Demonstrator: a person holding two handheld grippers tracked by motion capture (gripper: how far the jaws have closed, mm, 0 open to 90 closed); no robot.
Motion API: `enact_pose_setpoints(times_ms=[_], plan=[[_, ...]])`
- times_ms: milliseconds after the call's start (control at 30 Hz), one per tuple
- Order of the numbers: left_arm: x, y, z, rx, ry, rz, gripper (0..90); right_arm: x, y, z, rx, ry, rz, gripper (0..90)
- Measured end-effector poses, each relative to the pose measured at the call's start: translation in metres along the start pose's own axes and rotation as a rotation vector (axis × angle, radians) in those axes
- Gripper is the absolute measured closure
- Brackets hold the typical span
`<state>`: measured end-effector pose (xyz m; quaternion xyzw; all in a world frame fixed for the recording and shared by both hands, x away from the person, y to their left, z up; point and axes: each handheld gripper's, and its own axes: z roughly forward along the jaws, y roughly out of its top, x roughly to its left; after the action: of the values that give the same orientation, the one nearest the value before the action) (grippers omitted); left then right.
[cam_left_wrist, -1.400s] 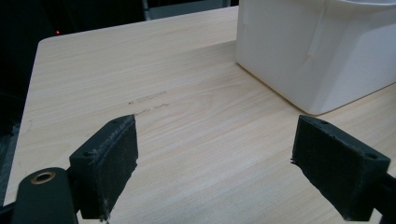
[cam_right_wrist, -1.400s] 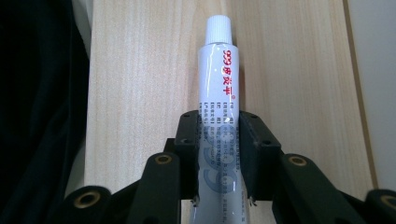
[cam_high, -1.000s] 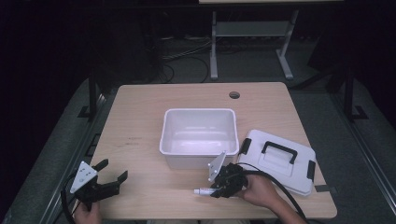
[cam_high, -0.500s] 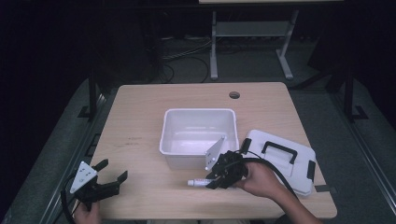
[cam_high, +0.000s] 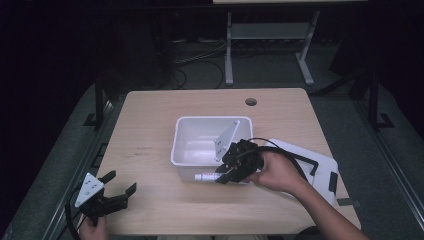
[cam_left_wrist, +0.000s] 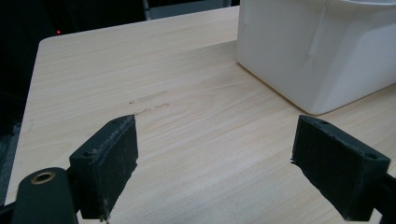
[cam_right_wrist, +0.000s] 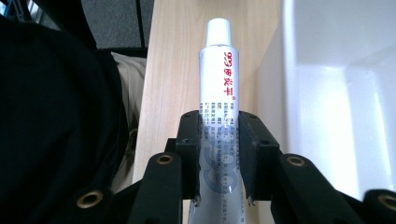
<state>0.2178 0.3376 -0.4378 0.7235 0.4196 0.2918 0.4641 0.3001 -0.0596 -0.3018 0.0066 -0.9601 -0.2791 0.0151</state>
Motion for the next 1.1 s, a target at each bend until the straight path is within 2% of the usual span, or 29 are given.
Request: enact_pose_setpoints(times_ms=[167, 367, 700, 1100], plan=[[0.000, 0.000, 0.000, 0.000, 0.000, 0.000, 13.4, -0.010, 0.008, -0.012, -0.005, -0.024, 0.000, 71.0], [0.000, 0.000, -0.001, -0.005, 0.001, 0.001, 13.4, -0.024, 0.013, -0.019, -0.016, -0.029, 0.012, 71.0], [-0.001, 0.000, 0.000, -0.001, 0.000, 0.004, 13.5, -0.048, 0.010, -0.014, -0.004, -0.037, 0.040, 70.9], [-0.001, 0.000, 0.000, -0.002, 0.000, 0.002, 13.4, -0.065, 0.000, -0.003, 0.026, -0.036, 0.077, 70.9]])
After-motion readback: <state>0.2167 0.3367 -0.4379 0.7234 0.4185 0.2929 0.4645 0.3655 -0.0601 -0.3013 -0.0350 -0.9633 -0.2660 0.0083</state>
